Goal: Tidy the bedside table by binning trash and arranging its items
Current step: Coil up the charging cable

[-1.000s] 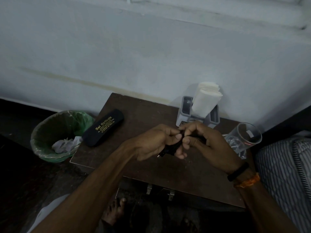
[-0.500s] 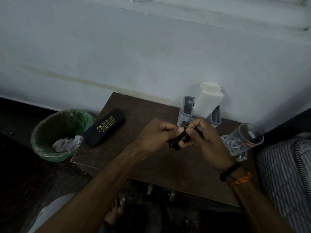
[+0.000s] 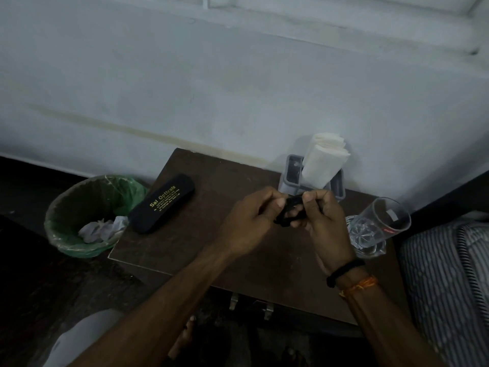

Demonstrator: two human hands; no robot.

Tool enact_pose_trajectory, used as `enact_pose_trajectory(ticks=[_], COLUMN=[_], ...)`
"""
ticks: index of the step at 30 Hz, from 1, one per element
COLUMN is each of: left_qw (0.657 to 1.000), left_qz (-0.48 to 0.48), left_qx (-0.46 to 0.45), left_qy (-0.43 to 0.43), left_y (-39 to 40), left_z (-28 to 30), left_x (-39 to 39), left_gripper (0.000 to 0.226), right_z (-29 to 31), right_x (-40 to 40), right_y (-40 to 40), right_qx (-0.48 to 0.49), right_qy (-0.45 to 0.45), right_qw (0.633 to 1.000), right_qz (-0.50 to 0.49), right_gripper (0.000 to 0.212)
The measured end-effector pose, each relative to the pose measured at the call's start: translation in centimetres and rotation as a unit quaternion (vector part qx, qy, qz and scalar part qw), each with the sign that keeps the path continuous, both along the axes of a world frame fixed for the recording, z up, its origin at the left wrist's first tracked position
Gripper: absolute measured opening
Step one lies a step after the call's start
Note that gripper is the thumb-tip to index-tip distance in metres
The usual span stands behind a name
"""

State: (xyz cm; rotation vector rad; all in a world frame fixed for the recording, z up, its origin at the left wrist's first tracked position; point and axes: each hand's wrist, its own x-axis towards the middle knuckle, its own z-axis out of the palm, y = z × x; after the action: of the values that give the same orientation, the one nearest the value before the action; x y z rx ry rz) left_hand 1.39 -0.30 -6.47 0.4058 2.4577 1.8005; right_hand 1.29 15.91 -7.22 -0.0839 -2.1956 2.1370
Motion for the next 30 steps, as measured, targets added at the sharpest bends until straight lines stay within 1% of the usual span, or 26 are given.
enact_pose_trajectory(ticks=[1,3,5,7,10,13,16,18,19,20,21,22,23,25,26,27,28,30], left_qw=[1.0,1.0,0.997,0.993,0.992,0.992,0.992,0.992,0.993,0.993,0.994,0.995,0.995,0.995,0.995,0.995,0.995,0.996], left_qz=[-0.008,-0.001,0.025,0.048,0.083,0.102,0.098,0.094,0.091,0.09,0.089,0.088,0.083,0.069,0.064,0.061,0.06,0.06], left_qx=[0.008,-0.001,-0.03,-0.046,-0.029,-0.009,-0.007,-0.009,-0.008,-0.004,0.004,0.019,0.037,0.069,0.077,0.078,0.076,0.067], left_qy=[0.001,0.027,0.072,0.097,0.094,0.078,0.075,0.079,0.077,0.073,0.065,0.054,0.042,0.026,0.022,0.021,0.022,0.026], left_y=[0.3,0.6,0.8,0.7,0.7,0.5,0.5,0.6,0.6,0.6,0.6,0.6,0.6,0.7,0.8,0.9,0.9,0.9], left_z=[0.0,0.0,-0.2,-0.3,-0.4,-0.5,-0.8,-0.9,-1.0,-1.0,-1.0,-0.9,-0.8,-0.7,-0.6,-0.6,-0.6,-0.7], left_x=[0.2,0.6,0.6,0.5,0.4,0.0,-0.2,-0.2,-0.2,-0.3,-0.3,-0.3,-0.3,-0.2,-0.2,-0.2,-0.2,-0.2], left_gripper=[0.011,0.018,0.025,0.03,0.032,0.03,0.03,0.031,0.031,0.031,0.031,0.031,0.031,0.03,0.03,0.03,0.03,0.03], right_z=[-0.1,-0.1,0.0,0.1,0.5,0.7,0.6,0.3,0.1,-0.2,-0.2,-0.3,-0.6,-1.0,-1.0,-0.8,-0.4,0.2], right_x=[-0.1,-0.1,0.1,0.3,0.3,0.3,0.2,-0.1,-0.2,-0.4,-0.5,-0.5,-0.7,-0.8,-0.9,-0.8,-0.7,-0.5], right_y=[0.1,-0.1,-0.3,-0.5,-0.3,-0.2,0.2,0.6,0.9,1.4,1.8,2.1,2.4,2.8,2.9,2.8,2.8,2.9], right_qx=[0.002,0.003,-0.028,-0.071,-0.1,-0.114,-0.093,-0.038,0.021,0.103,0.194,0.275,0.338,0.42,0.449,0.463,0.46,0.413], right_qy=[0.0,-0.003,-0.015,-0.037,-0.062,-0.066,-0.069,-0.063,-0.043,-0.007,0.038,0.084,0.119,0.15,0.153,0.153,0.15,0.13], right_qw=[1.0,1.0,0.999,0.997,0.993,0.991,0.993,0.997,0.999,0.995,0.98,0.957,0.932,0.891,0.877,0.87,0.873,0.899], right_qz=[-0.015,-0.027,-0.022,-0.019,-0.006,0.012,0.015,0.012,0.008,0.008,0.018,0.037,0.059,0.082,0.079,0.073,0.069,0.061], right_gripper=[0.015,0.016,0.016,0.017,0.022,0.021,0.019,0.02,0.019,0.017,0.015,0.013,0.014,0.023,0.026,0.026,0.026,0.027])
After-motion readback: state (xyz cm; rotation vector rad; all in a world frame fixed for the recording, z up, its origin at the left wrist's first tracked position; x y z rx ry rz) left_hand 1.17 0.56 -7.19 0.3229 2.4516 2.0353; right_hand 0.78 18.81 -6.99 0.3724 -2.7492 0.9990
